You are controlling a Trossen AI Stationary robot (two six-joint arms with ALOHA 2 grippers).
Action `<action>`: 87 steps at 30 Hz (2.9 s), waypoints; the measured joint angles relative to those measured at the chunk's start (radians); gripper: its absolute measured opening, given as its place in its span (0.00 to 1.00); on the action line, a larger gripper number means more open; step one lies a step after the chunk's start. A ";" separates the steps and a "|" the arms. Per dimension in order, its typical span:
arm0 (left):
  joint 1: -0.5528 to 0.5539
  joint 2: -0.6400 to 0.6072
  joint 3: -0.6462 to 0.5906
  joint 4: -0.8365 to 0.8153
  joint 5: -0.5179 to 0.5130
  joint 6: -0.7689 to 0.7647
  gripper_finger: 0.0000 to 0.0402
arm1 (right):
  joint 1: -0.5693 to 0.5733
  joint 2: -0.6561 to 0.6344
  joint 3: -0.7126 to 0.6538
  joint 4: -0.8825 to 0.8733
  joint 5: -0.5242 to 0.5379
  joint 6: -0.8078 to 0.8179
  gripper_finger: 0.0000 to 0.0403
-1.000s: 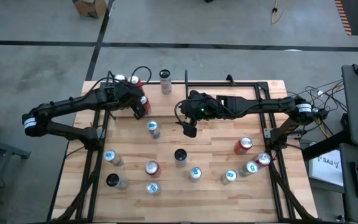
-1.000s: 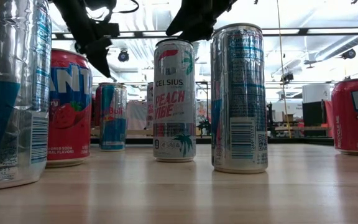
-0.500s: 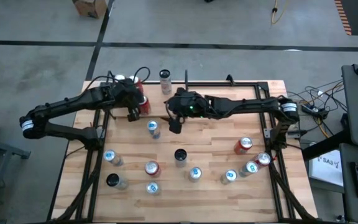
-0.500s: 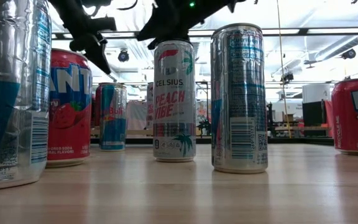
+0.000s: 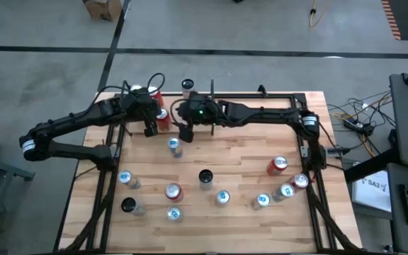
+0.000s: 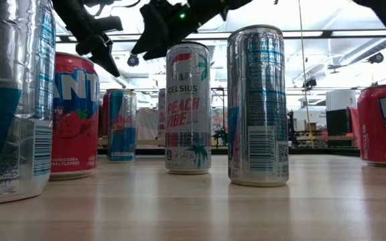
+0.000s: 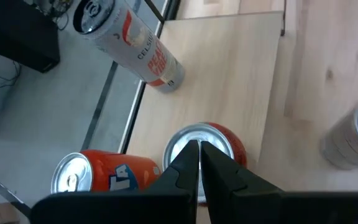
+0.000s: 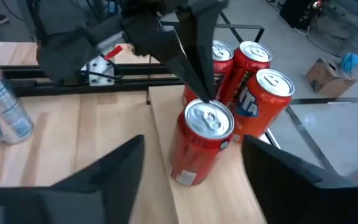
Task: Place canned beverage on shelf
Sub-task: Put the red and black soda can on the shelf aligned with the other red and black soda can
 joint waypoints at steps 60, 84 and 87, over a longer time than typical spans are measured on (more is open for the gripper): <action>0.061 -0.041 -0.111 0.027 0.050 -0.461 0.00 | -0.063 0.235 0.052 0.228 -0.025 0.040 0.03; 0.047 -0.044 -0.072 0.067 0.045 -0.518 0.00 | -0.071 0.056 0.060 -0.097 -0.015 -0.054 0.03; 0.047 -0.017 -0.072 0.076 0.044 -0.519 0.00 | -0.070 0.006 0.060 -0.146 -0.016 -0.064 0.03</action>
